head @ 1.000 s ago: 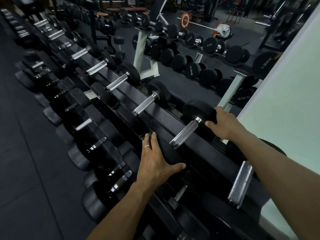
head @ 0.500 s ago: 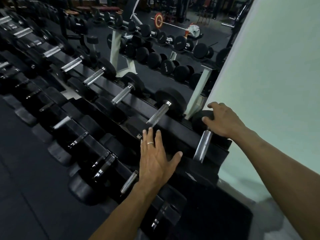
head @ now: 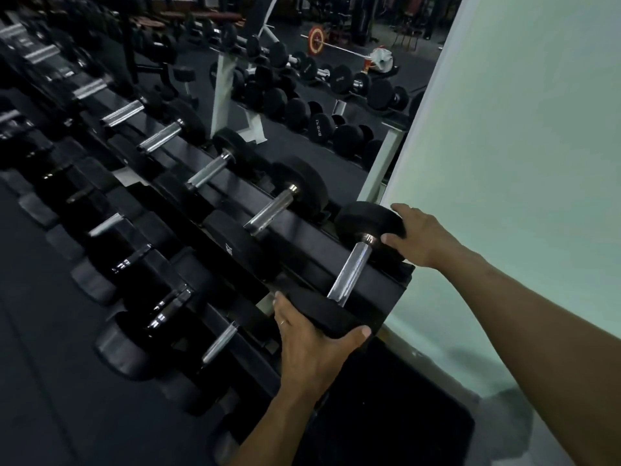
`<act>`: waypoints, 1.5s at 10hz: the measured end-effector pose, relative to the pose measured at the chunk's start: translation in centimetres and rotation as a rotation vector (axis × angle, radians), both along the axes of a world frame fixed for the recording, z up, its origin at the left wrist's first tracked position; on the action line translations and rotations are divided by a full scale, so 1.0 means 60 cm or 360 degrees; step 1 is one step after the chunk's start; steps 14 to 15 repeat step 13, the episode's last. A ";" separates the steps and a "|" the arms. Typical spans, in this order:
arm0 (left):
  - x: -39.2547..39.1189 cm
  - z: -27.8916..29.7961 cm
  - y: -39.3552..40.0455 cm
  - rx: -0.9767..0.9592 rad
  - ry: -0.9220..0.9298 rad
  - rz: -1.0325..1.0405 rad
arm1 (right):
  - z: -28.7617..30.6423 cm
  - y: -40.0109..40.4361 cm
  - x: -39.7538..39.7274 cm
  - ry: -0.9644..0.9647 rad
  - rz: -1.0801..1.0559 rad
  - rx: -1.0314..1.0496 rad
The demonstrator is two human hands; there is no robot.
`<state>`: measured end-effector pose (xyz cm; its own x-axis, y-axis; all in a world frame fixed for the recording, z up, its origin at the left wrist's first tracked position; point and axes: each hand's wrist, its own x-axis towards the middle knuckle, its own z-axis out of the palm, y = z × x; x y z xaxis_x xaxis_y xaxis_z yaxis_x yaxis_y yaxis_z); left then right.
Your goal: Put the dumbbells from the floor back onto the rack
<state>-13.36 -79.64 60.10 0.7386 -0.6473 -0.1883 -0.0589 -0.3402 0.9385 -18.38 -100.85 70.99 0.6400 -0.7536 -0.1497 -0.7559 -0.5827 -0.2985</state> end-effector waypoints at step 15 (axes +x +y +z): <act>0.038 0.046 0.042 0.0041 -0.0071 -0.0087 | -0.011 0.014 -0.073 -0.0560 -0.0185 0.0071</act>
